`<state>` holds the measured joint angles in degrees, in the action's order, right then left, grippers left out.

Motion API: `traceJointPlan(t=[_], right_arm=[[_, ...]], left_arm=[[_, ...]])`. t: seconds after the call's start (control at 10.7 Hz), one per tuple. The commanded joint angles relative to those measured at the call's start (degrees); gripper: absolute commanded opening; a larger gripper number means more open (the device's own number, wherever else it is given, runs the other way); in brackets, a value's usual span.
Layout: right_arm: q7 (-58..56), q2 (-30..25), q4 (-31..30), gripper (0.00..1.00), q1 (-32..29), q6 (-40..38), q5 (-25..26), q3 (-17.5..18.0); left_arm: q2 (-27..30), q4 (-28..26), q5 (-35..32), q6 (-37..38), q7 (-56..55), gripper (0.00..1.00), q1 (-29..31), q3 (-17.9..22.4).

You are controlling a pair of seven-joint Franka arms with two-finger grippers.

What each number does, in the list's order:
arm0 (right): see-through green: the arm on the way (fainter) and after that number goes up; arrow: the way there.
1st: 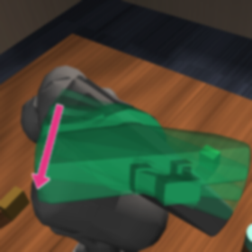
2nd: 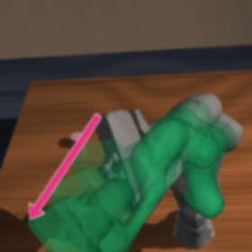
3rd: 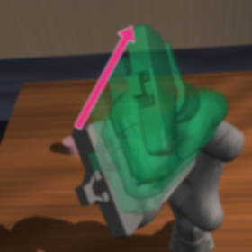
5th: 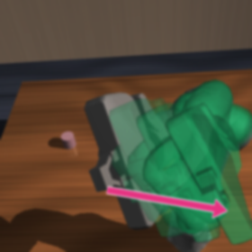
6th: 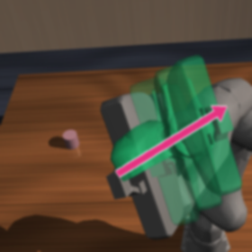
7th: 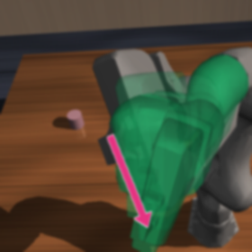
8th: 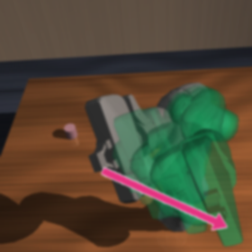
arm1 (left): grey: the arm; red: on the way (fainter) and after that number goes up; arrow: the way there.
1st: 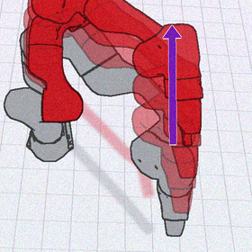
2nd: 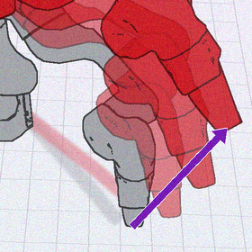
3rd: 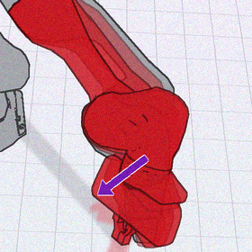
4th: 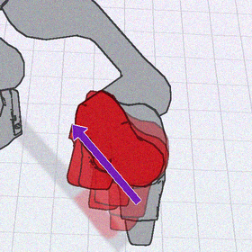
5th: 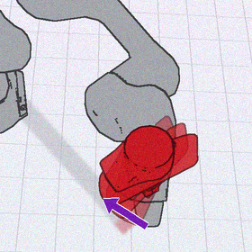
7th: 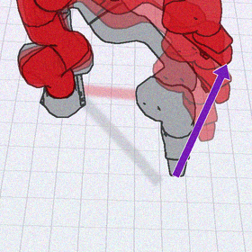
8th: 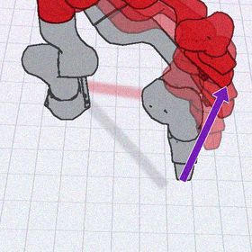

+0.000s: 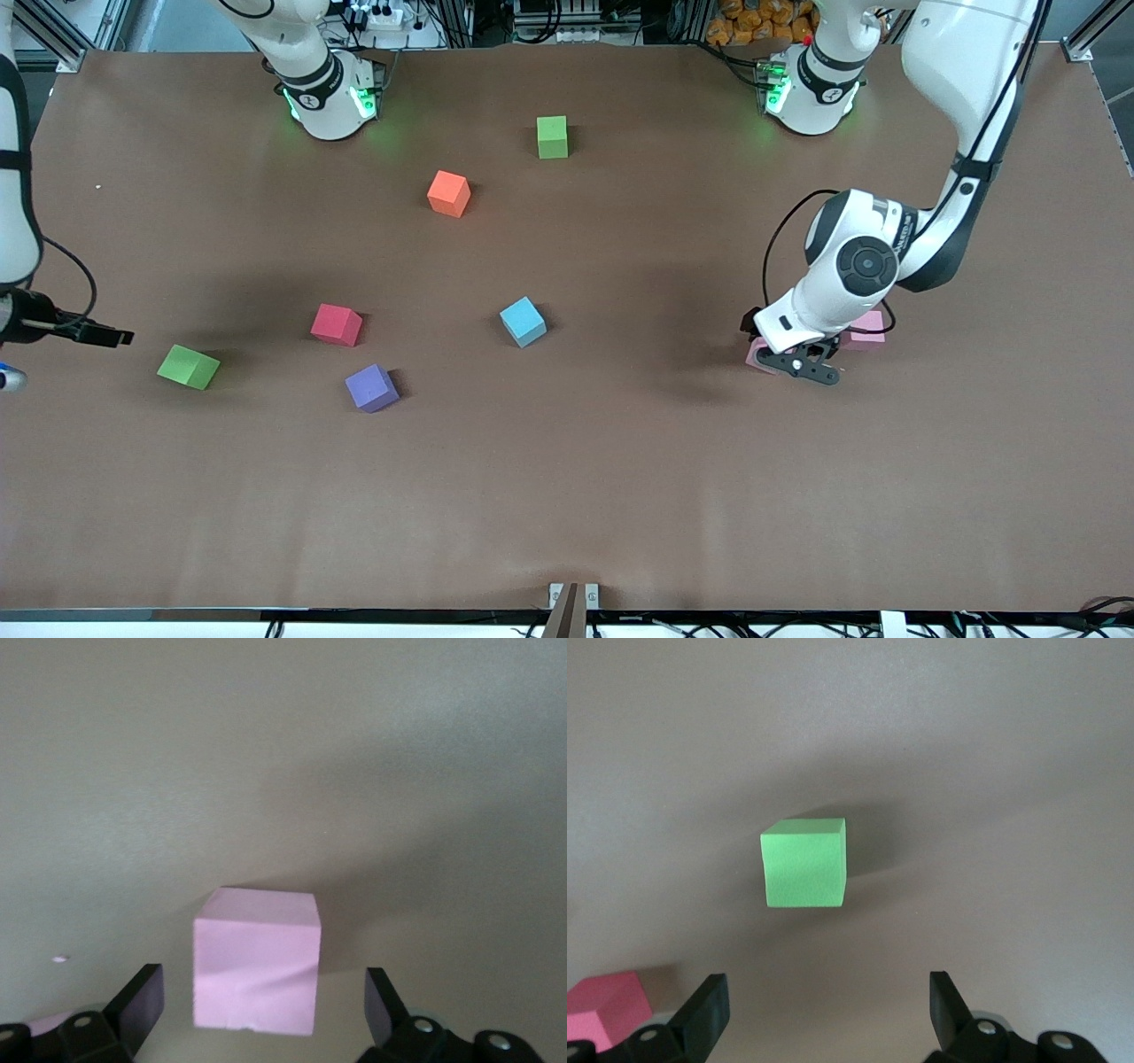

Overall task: Arrange blocks into number 1
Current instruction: 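Grasp the pink and green cubes with the left and right grippers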

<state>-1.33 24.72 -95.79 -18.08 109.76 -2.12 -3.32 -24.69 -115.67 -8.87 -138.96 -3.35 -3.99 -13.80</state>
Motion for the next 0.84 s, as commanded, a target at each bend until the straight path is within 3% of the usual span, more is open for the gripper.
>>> traceJointPlan(t=[0.0,0.19,0.28,0.37,0.65,0.75], right_arm=[[1.2,3.7,1.0,1.00,0.0,2.1,-0.4,0.2],[1.2,5.9,1.1,1.00,0.1,4.7,-0.5,0.2],[1.3,7.3,1.1,1.00,0.4,6.0,-0.9,0.3],[1.3,8.8,1.1,1.00,0.6,7.0,-2.4,0.3],[1.2,12.0,1.0,1.00,1.5,9.9,-3.1,0.2],[1.2,12.8,0.9,1.00,1.4,11.3,-3.1,0.2]], left_arm=[[-2.6,-0.3,-2.0,-3.9,-0.5,1.00,-0.4,0.2],[-4.0,-0.3,-3.4,-5.3,-0.5,1.00,-0.4,0.5],[-4.5,-0.3,-4.0,-5.9,-0.5,0.93,-0.4,0.6],[-4.8,-0.3,-5.5,-5.9,-0.6,0.73,-0.4,0.7],[-4.9,-0.4,-5.7,-5.9,-0.8,0.88,-0.3,0.7],[-5.3,-0.4,-5.7,-5.9,-0.8,0.88,-0.3,0.8]])
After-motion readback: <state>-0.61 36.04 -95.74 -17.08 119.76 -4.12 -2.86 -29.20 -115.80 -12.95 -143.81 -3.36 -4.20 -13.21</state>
